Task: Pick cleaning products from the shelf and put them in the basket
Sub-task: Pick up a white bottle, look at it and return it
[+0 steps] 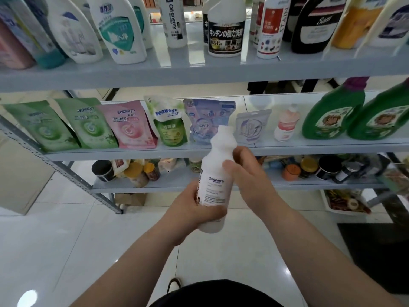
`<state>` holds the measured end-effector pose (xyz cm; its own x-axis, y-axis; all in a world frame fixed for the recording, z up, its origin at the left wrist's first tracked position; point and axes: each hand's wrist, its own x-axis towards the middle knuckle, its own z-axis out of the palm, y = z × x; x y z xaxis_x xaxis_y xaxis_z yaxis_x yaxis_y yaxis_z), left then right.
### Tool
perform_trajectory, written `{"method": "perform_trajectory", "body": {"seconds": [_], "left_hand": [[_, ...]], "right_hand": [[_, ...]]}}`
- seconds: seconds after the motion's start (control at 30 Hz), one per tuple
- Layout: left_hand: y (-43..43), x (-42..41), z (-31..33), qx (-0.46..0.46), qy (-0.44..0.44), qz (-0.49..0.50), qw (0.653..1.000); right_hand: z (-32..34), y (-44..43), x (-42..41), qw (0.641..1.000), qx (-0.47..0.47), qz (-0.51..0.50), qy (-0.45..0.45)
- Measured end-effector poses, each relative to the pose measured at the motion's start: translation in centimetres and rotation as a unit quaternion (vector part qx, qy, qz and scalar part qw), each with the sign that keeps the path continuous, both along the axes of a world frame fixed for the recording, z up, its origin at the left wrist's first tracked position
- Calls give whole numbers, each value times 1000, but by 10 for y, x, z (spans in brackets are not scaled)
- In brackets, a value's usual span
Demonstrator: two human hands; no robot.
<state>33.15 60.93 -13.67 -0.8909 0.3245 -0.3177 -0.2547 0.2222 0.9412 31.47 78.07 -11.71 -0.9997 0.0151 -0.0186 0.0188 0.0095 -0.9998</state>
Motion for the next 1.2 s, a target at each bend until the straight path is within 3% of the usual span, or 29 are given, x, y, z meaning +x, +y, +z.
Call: {"method": "perform_trajectory", "body": {"seconds": [0.07, 0.17, 0.2, 0.3, 0.47, 0.5, 0.63, 0.8, 0.87, 1.0, 1.07, 1.13, 1.2], "left_hand": [[-14, -5, -3, -94, 83, 29, 992], [-36, -15, -10, -150, 169, 35, 973], [-44, -19, -12, -173, 189, 34, 966], [-65, -34, -16, -219, 226, 15, 949], [-104, -56, -10, -173, 220, -41, 959], [-113, -61, -10, -155, 214, -59, 963], [-151, -76, -8, -101, 182, -143, 968], [-184, -85, -11, -83, 170, -173, 966], [-192, -87, -14, -93, 172, -148, 969], [-203, -92, -16, -76, 166, -73, 980], [-208, -97, -13, -63, 170, -55, 982], [-210, -101, -7, -21, 166, -56, 984], [-209, -107, -1, 50, 153, -59, 985]], "right_hand": [[11, -2, -10, 995, 85, -43, 42], [32, -7, -25, 987, 142, -44, 55], [36, -9, -31, 974, 211, -42, 65], [47, -18, -48, 894, 432, -38, 109], [62, -47, -61, 768, 609, 31, 196], [64, -53, -61, 753, 616, 41, 226], [73, -82, -59, 764, 533, 69, 358], [71, -114, -74, 726, 551, 76, 405], [69, -127, -81, 744, 554, 60, 369], [67, -153, -99, 822, 536, -7, 192], [65, -163, -104, 879, 449, -35, 156], [60, -174, -105, 945, 290, -35, 148], [50, -183, -105, 982, 148, -12, 121]]}}
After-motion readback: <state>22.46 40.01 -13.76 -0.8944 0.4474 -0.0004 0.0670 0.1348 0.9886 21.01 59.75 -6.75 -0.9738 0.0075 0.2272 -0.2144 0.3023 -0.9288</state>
